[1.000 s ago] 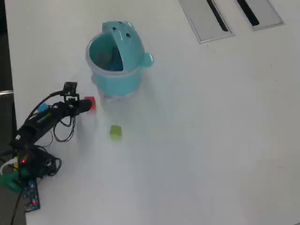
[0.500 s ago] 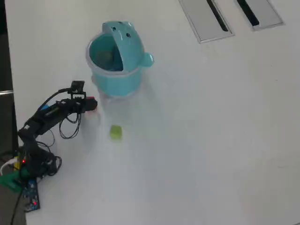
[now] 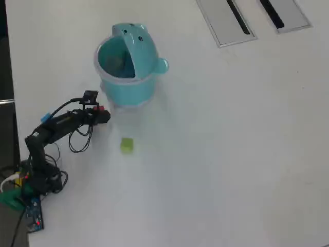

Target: Grasp RGB lego blocks and put them in the bin one by one.

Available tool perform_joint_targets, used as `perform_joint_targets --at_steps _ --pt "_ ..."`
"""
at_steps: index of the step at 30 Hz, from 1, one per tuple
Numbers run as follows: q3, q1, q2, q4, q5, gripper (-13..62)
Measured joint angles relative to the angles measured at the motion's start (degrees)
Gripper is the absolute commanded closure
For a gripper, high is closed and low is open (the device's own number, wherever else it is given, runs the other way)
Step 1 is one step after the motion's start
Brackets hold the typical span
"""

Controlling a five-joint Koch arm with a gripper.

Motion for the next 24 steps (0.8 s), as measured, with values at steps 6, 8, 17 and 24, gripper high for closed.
perform_joint_targets --at_steps 6,8,17,24 --pt "0.0 -0.4 -1.6 -2.2 0.5 28.7" --pt "0.0 -1.0 -1.8 -2.6 2.1 30.0" --pt "0.1 -1.2 1.8 -2.1 2.5 33.0" --pt "1.7 -1.2 10.9 3.6 2.5 33.0"
